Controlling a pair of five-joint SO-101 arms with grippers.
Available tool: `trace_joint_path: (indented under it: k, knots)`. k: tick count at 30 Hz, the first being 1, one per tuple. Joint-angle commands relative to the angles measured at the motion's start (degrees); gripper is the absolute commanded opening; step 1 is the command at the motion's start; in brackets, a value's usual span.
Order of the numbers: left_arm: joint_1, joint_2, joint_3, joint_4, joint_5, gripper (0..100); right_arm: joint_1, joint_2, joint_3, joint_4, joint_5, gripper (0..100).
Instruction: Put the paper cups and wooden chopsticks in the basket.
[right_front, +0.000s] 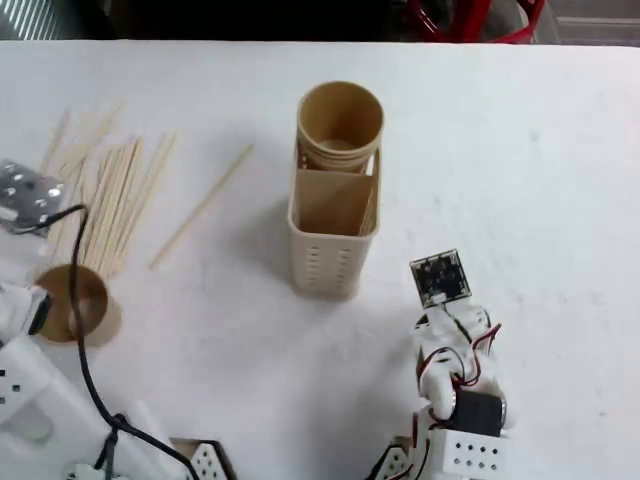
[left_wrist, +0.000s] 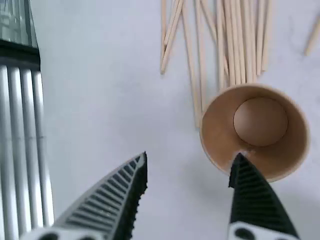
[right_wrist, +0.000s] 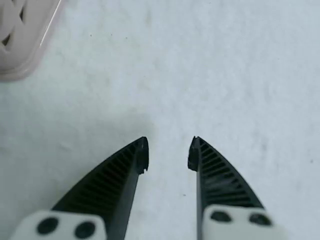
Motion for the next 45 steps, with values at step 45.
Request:
trace_joint_path:
  k: [45]
  knots:
    - [12.9,12.4,-4.5,-3.5,13.9,2,0.4,-0.5,0.2,-1.1,-0.5,14.4]
